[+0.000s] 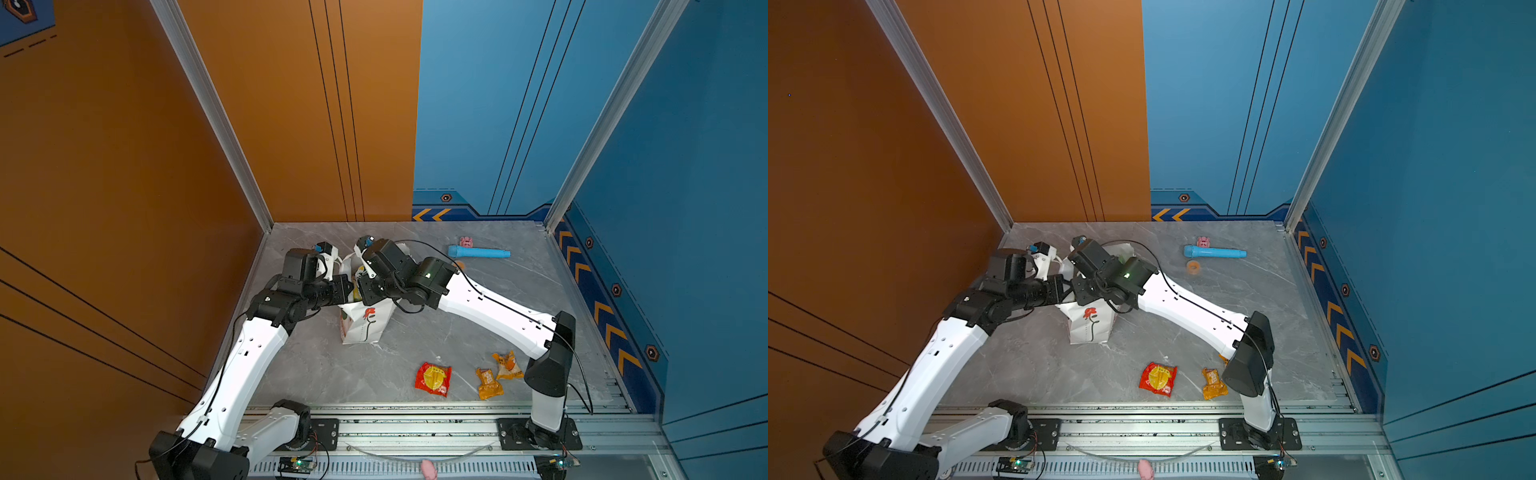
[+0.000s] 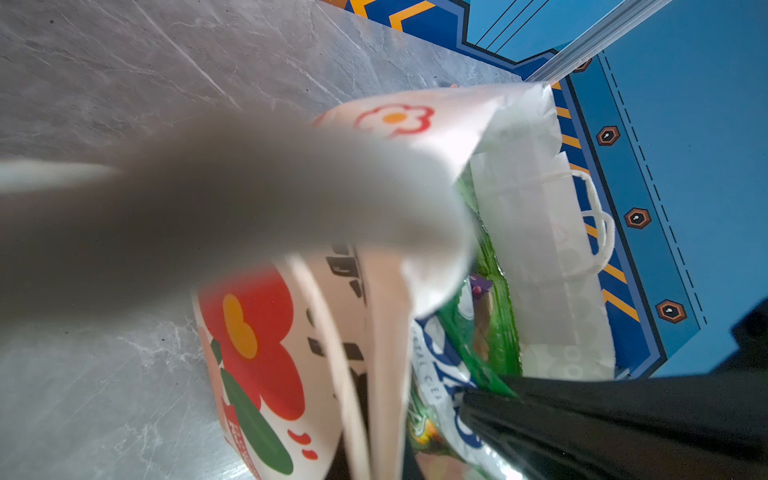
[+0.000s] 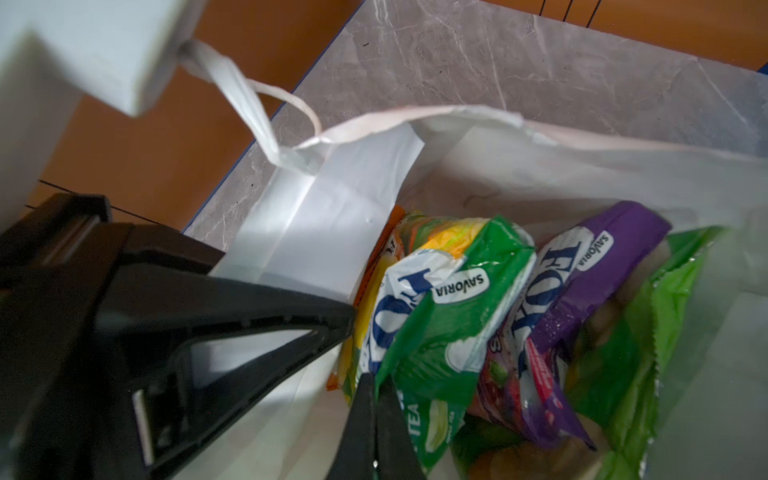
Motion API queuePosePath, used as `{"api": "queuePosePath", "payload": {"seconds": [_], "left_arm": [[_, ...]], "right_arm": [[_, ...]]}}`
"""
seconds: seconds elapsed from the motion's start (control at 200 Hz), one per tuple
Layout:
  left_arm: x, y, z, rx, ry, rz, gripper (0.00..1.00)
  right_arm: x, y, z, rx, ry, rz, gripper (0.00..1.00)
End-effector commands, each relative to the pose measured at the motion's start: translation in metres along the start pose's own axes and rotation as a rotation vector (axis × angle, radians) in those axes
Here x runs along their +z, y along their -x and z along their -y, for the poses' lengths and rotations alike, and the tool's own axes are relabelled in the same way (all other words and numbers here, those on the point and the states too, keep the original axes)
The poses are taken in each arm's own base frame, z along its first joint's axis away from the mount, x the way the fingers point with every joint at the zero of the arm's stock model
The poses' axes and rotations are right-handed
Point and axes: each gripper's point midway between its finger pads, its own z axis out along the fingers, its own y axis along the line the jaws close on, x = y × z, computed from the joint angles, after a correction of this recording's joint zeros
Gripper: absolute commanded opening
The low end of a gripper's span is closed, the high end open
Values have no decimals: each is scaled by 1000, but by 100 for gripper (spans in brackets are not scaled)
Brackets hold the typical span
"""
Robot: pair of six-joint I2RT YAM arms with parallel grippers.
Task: Place the snacks into the paper bag
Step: 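Lower the green Fox's bag into the paper bag with the right gripper, then open the right gripper and lift it out of the paper bag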
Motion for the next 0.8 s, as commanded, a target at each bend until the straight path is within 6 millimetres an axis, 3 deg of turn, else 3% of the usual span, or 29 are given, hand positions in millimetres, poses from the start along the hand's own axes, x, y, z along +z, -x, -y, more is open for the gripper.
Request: {"api": "queuePosePath", "payload": {"seconds": [0.0,0.095,0.185,0.205,0.43,0.456,0.621,0.796], "left_arm": [[-27,34,33,101,-118,168,0],[-28,36,31,94,-113,173,0],[-28,37,29,84,-111,176,0],[-28,37,29,83,-109,176,0],[-27,37,29,81,-115,171,0],[-27,38,29,80,-114,173,0],[-26,37,29,80,-114,170,0],[-25,37,27,79,-106,170,0]], "right_arm": [[3,-4,40,96,-107,-27,0],[-4,-8,73,208,-143,-25,0],[-8,-10,80,240,-131,-20,0],[-3,-21,84,241,-146,-45,0],[16,-36,68,218,-125,-100,0],[12,-26,62,216,-109,-78,0],[13,-18,50,177,-104,-74,0],[15,-21,63,195,-163,-106,4]]}}
